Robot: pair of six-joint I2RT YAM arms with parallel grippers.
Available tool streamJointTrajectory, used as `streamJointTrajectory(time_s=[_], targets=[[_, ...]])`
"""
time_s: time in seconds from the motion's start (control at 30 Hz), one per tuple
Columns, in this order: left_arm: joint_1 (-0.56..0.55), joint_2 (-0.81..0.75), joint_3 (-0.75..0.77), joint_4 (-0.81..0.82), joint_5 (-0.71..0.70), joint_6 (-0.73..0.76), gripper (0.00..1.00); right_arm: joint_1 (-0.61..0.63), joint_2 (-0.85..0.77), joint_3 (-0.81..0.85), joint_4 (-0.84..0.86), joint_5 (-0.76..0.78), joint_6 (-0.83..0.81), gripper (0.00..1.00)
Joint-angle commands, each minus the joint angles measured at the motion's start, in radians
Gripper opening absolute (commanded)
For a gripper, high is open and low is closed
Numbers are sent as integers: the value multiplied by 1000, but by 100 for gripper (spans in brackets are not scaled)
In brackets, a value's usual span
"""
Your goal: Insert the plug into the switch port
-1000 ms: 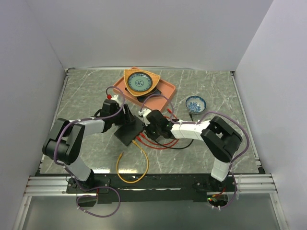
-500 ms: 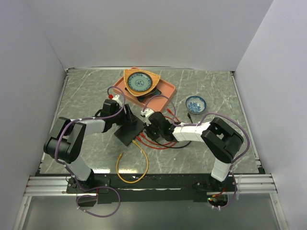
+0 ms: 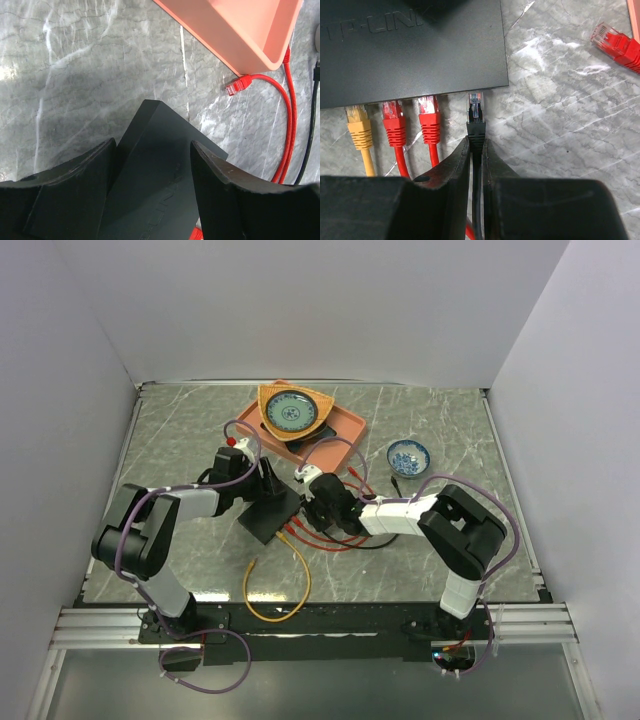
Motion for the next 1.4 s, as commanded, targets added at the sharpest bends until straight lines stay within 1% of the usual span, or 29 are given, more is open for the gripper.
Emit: streamJointTrajectory(time_s=[0.0, 0.23, 0.3, 0.63, 1.0, 1.37], targets=[[-3, 34, 2, -4, 42, -4, 67, -2, 31, 3, -10, 42, -8, 0], [-3, 29, 5, -4, 44, -6, 67, 1, 43, 20, -4, 6, -3, 0], [-3, 26, 3, -8, 38, -6, 68, 4, 48, 26, -3, 5, 2, 0], [-3, 11, 3, -18, 42, -4, 68, 12, 61, 47, -6, -3, 8, 0], [-3, -11, -18, 22, 55, -33, 69, 28, 66, 61, -7, -7, 3, 0], [-1, -23, -30, 39, 52, -49, 71, 45, 101, 92, -52, -6, -15, 0]])
